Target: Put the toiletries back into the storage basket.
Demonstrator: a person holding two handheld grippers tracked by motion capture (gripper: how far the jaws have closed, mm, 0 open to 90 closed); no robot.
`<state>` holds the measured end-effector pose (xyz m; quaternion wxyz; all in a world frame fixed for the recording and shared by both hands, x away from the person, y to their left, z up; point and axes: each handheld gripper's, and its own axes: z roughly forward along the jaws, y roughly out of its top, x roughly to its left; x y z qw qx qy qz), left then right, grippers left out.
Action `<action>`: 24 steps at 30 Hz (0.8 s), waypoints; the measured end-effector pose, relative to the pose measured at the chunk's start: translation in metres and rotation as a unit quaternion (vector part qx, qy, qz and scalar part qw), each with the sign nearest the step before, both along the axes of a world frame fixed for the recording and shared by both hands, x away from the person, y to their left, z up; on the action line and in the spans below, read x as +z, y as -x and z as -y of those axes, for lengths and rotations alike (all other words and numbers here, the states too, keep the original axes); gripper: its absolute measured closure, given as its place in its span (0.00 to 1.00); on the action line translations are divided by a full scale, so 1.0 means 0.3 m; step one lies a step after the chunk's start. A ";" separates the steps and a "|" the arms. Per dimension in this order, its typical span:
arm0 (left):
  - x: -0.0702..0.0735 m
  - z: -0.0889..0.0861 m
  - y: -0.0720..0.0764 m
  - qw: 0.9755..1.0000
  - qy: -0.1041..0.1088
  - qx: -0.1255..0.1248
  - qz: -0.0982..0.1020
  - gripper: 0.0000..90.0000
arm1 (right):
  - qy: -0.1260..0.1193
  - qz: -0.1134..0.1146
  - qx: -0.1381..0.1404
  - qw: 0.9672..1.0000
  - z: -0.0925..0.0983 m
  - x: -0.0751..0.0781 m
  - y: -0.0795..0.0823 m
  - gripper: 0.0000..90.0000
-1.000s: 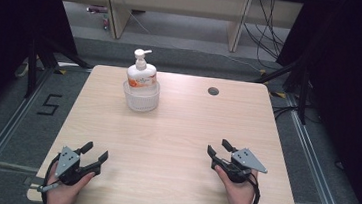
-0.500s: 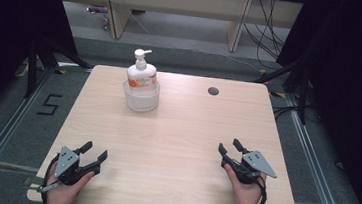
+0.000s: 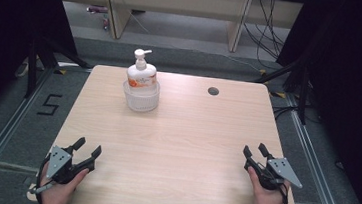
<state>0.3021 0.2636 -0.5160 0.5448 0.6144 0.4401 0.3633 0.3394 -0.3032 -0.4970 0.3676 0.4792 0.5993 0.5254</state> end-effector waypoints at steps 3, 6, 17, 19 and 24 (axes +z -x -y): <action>-0.007 0.004 -0.013 1.000 0.002 -0.001 0.003 0.37 | 0.002 -0.005 -0.008 1.000 0.010 -0.007 0.006 0.46; -0.006 0.004 -0.010 1.000 0.000 0.001 -0.002 0.37 | -0.003 -0.006 -0.009 1.000 0.022 -0.010 0.004 0.46; -0.016 0.001 0.002 1.000 0.004 -0.003 0.001 0.37 | 0.007 -0.008 -0.017 1.000 0.005 -0.018 0.016 0.46; -0.020 0.003 -0.002 1.000 0.008 -0.004 0.006 0.37 | -0.001 -0.005 -0.017 1.000 0.001 -0.021 0.018 0.46; -0.020 0.010 -0.010 1.000 0.011 0.002 0.002 0.37 | -0.003 0.007 -0.010 1.000 0.009 -0.022 0.020 0.46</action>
